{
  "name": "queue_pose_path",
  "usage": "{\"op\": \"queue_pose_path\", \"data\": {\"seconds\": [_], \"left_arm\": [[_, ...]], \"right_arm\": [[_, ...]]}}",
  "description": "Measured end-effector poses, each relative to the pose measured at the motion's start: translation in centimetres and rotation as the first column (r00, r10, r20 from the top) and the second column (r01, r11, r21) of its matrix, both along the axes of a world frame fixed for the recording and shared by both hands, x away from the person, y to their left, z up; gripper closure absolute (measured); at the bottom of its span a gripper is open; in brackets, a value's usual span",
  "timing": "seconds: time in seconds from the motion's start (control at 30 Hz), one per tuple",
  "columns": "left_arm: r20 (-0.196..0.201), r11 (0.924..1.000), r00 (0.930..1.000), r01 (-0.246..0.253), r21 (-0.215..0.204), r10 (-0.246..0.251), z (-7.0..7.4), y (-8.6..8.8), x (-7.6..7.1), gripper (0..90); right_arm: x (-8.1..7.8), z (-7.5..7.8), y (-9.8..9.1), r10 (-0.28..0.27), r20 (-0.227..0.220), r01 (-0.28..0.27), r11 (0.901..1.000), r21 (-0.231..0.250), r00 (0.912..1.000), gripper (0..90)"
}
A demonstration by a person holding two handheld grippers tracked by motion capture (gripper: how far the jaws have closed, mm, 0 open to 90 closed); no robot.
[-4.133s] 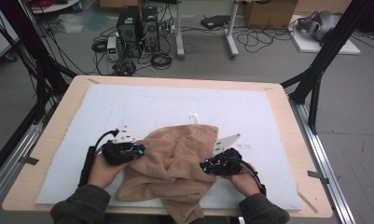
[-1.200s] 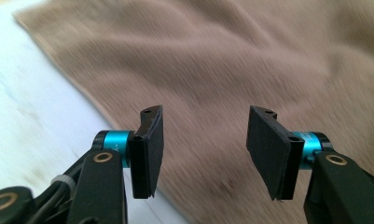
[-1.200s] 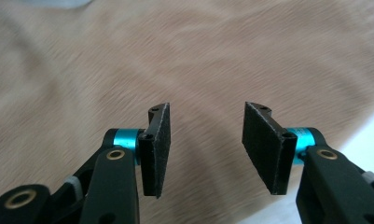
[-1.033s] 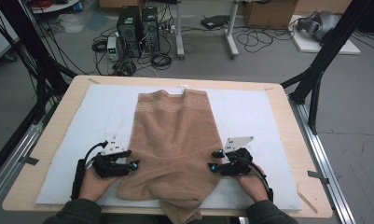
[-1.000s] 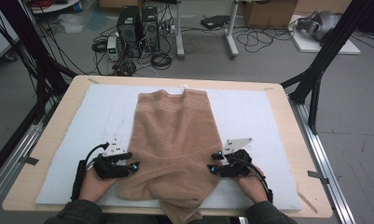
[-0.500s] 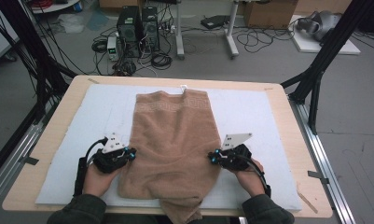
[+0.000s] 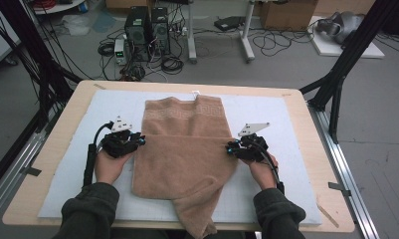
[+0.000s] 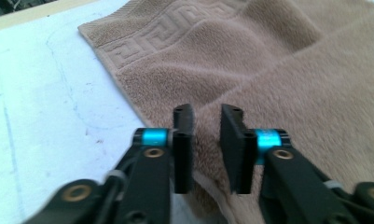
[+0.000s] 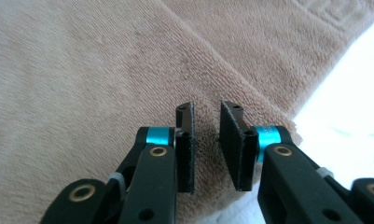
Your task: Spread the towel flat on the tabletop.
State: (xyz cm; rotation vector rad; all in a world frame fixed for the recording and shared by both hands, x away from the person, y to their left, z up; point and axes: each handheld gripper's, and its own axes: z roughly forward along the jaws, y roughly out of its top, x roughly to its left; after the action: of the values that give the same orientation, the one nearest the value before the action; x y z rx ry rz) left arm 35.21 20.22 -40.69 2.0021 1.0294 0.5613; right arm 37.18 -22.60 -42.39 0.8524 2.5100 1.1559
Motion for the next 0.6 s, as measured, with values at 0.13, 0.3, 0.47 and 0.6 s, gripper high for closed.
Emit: {"op": "queue_pose_path", "data": {"seconds": [0.13,0.3,0.47,0.6], "left_arm": [[0.023,0.9986,0.9984,0.051,-0.009,-0.051,0.5,0.2,-2.1,63.4],[0.013,0.9940,0.9945,0.105,-0.031,-0.104,-0.3,0.3,-5.0,57.4],[0.018,0.9849,0.9864,0.164,-0.054,-0.164,-1.0,0.0,-7.8,52.0],[-0.019,0.9770,0.9784,0.204,-0.061,-0.206,-2.0,-0.3,-8.8,48.5]], "right_arm": [[-1.5,1.2,0.0,0.034,0.045,-0.035,0.9991,0.026,0.9984,67.2],[-4.0,2.6,0.2,0.069,0.090,-0.071,0.9972,0.023,0.9936,62.7],[-6.4,2.4,0.4,0.142,0.082,-0.145,0.9891,0.027,0.9864,61.3],[-7.8,0.9,0.3,0.185,0.054,-0.186,0.9823,0.023,0.9813,57.2]]}}
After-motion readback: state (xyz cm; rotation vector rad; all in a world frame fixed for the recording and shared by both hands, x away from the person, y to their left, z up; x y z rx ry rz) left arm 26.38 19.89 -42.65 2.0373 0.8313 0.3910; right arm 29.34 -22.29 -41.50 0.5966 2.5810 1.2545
